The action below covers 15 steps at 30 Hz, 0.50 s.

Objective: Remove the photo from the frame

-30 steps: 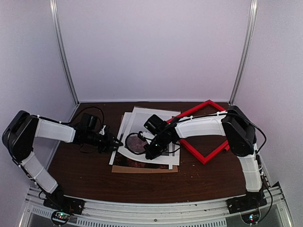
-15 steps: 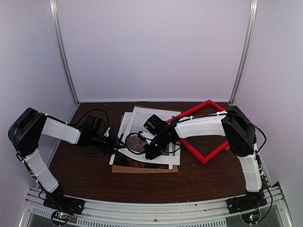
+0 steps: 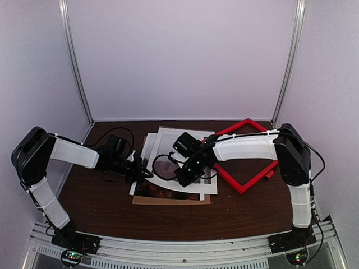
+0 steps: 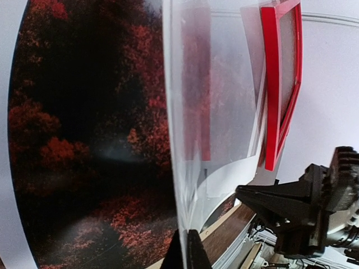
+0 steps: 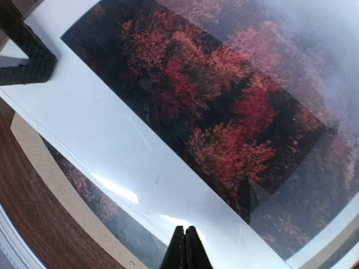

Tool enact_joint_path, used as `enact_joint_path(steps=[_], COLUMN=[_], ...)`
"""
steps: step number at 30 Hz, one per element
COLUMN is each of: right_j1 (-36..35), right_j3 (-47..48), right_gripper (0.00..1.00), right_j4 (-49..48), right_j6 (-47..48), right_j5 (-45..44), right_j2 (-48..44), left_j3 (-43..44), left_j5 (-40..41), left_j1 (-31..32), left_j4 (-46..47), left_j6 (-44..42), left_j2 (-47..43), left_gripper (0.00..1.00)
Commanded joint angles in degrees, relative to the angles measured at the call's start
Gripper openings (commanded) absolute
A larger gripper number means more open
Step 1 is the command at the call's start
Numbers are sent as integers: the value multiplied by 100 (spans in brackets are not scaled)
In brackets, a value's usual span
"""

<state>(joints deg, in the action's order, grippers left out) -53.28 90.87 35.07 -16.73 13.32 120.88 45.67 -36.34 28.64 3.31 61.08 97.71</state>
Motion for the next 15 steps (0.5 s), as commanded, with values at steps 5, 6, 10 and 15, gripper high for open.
enact_joint_path(steps=[5, 6, 10, 15], right_j1=[147, 162, 239, 332], right_j3=[-206, -227, -321, -418], right_gripper=[8, 9, 11, 12], right_j4=[470, 511, 634, 805], right_j6=[63, 77, 99, 129], right_j5=[-814, -885, -1139, -1441], right_j2=[-1221, -1351, -1837, -2330], left_j3=[457, 493, 676, 1023], left_j5=[353, 364, 392, 445], left_j1=[400, 431, 596, 828], left_j4=[-286, -283, -236, -243], left_j6=[-244, -231, -168, -104], left_j2=[110, 146, 329, 597], left_gripper=[0, 0, 0, 0])
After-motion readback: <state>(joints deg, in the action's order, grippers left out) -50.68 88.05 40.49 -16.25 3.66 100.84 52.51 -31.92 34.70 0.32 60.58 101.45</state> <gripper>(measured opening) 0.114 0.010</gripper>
